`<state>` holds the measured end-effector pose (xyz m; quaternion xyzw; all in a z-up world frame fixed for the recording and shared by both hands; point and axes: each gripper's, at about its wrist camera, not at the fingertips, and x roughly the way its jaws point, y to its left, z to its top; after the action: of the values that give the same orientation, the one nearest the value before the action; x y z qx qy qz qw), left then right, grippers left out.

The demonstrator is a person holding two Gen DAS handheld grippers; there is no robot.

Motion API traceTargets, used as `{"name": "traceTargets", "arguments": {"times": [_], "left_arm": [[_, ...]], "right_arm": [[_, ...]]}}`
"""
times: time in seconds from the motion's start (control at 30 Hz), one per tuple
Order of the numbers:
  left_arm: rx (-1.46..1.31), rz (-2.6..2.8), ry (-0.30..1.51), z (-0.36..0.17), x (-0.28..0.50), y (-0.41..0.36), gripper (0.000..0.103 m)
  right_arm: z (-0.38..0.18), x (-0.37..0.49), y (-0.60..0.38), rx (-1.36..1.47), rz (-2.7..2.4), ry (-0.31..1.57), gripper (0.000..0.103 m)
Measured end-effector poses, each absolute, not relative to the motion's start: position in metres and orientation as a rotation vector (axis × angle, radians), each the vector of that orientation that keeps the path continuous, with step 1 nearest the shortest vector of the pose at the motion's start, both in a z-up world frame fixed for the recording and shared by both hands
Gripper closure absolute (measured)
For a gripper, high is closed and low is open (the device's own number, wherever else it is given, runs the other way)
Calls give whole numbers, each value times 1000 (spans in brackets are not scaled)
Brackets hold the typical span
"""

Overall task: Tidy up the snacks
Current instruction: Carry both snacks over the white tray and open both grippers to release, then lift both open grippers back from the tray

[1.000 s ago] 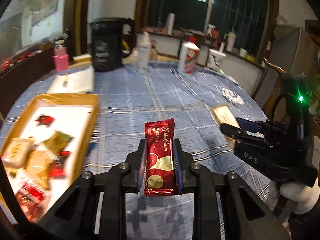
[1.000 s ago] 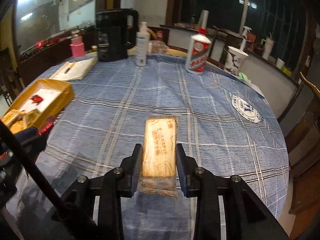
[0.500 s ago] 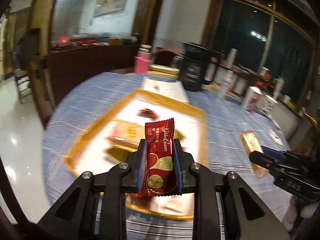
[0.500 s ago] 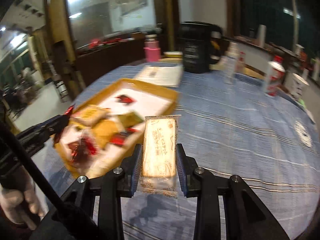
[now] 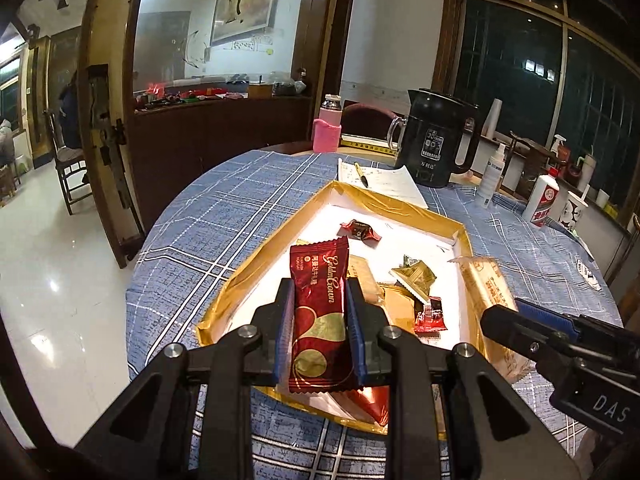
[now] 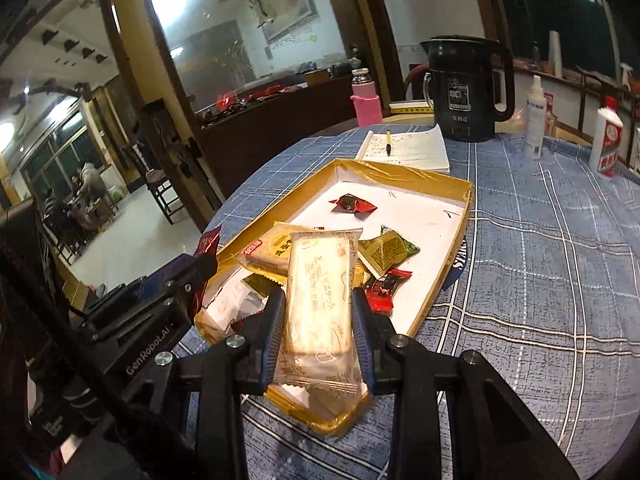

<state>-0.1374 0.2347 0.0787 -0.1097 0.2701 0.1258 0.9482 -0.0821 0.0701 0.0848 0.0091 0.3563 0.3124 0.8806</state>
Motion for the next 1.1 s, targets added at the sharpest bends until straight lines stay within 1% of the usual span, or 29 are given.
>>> {"name": "traceTargets", "arguments": {"times": [0.5, 0.57, 0.63, 0.73, 1.0, 1.07, 1.1], "left_arm": [[-237, 232, 589, 73, -124, 248, 76], [-230, 229, 593, 72, -121, 246, 76], [-230, 222, 600, 70, -118, 246, 76], [-234, 219, 615, 65, -113, 248, 76], [-258, 218, 628, 59, -107, 255, 75], [-281, 208, 619, 61, -108, 258, 74], [-295, 203, 612, 62, -110, 260, 71]], "right_arm": [[68, -74, 94, -27, 602, 798, 71], [65, -72, 95, -37, 589, 801, 75], [62, -69, 96, -41, 584, 813, 76], [58, -64, 96, -46, 579, 825, 79], [54, -58, 93, -27, 575, 832, 79], [55, -56, 90, -11, 572, 831, 79], [55, -55, 89, -2, 572, 832, 79]]}}
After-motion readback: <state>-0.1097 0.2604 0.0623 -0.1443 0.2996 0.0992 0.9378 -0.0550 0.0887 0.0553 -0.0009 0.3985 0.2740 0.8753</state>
